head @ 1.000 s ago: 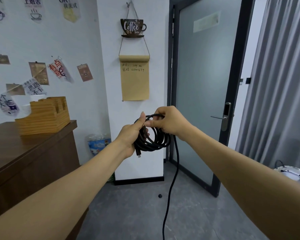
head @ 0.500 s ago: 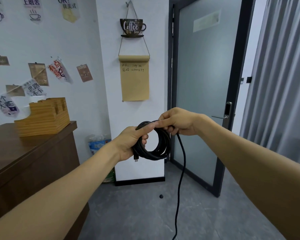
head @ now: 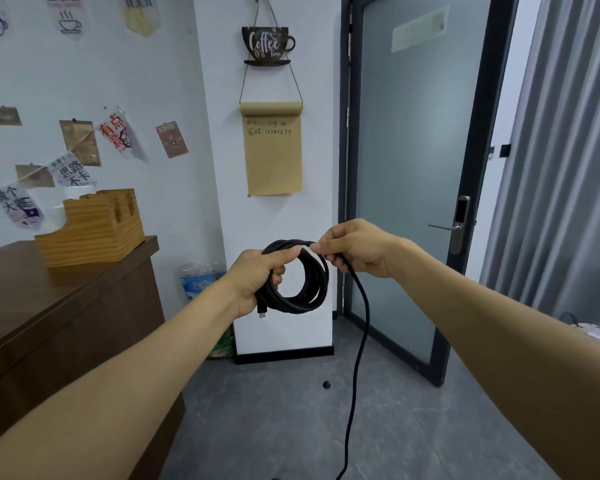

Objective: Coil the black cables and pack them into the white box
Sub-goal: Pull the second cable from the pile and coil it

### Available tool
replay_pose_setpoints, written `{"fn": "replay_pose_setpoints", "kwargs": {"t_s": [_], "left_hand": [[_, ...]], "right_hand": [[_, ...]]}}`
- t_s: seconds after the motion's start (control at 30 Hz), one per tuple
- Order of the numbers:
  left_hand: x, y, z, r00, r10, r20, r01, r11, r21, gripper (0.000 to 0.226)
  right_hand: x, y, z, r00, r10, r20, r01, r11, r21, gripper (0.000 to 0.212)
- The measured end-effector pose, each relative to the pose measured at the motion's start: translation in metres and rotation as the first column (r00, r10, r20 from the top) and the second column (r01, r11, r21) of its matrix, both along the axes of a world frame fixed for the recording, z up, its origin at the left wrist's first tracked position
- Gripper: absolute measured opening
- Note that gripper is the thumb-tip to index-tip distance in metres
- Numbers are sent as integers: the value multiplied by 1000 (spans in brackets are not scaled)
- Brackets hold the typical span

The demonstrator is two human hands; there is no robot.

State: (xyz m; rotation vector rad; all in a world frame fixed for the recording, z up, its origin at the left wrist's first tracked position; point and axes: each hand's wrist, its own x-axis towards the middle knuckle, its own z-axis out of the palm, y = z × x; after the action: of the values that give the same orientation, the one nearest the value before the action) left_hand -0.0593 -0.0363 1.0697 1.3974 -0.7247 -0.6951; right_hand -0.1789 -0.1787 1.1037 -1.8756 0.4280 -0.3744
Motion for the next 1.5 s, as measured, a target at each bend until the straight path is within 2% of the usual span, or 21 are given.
{"fn": "replay_pose_setpoints", "kwargs": {"t_s": [0.2, 0.3, 0.4, 0.5, 0.57, 0.63, 0.67, 0.7, 0.77, 0.83, 0.9, 1.03, 1.13, 1.23, 1.37, 1.5], "left_hand": [[33, 10, 7, 957, 206, -203, -233, 965, -122, 20], [55, 23, 12, 912, 321, -256, -361, 924, -124, 18], [70, 32, 13, 848, 387, -362, -459, 878, -137, 20], [75, 30, 12, 817, 516, -256, -553, 828, -98, 26], [73, 26, 11, 768, 637, -73, -641, 763, -84, 34], [67, 21, 11, 682, 710, 176, -703, 703, -107, 42], [63, 20, 12, 645, 713, 277, -710, 692, -129, 46], [60, 18, 13, 619, 704, 348, -706, 693, -147, 49], [53, 14, 15, 589, 672, 449, -691, 707, -152, 55], [48, 9, 14, 573, 626, 529, -677, 725, -124, 59], [40, 7, 13, 589, 580, 562, -646, 756, -103, 60], [20, 3, 12, 721, 460, 518, -498, 864, -75, 47], [8, 0, 11, 875, 338, 346, -339, 939, -58, 46], [1, -2, 7, 951, 252, 178, -252, 967, -21, 51], [-10, -3, 8, 986, 121, 119, -122, 993, 2, 59], [-10, -2, 9, 963, 4, 269, -12, 999, 30, 47]], "right_hand": [[-17, -16, -24, 995, -98, -20, 99, 992, 75, 22], [-30, -29, -35, 985, -173, 13, 171, 981, 91, 23], [-37, -37, -42, 963, -268, 21, 268, 964, 9, 20], [-33, -34, -42, 940, -332, 78, 341, 918, -203, 17], [-22, -26, -35, 932, -350, 94, 351, 807, -475, 12], [-12, -11, -26, 927, -373, 35, 258, 570, -780, 18], [-6, -1, -21, 927, -375, 5, 182, 438, -880, 21], [-2, 9, -17, 933, -360, -18, 111, 335, -935, 23], [4, 28, -6, 957, -280, -71, 2, 252, -968, 23], [6, 45, 5, 980, -168, -109, -55, 295, -954, 20], [7, 52, 13, 993, -72, -97, -58, 422, -905, 16], [10, 51, 18, 999, 48, 1, -29, 618, -786, 10], [10, 46, 15, 991, 69, 115, 21, 763, -646, 9], [10, 39, 6, 977, 15, 214, 92, 872, -481, 10], [9, 31, -3, 961, -59, 271, 158, 919, -360, 16], [5, 29, 1, 970, -77, 231, 166, 903, -397, 20]]}}
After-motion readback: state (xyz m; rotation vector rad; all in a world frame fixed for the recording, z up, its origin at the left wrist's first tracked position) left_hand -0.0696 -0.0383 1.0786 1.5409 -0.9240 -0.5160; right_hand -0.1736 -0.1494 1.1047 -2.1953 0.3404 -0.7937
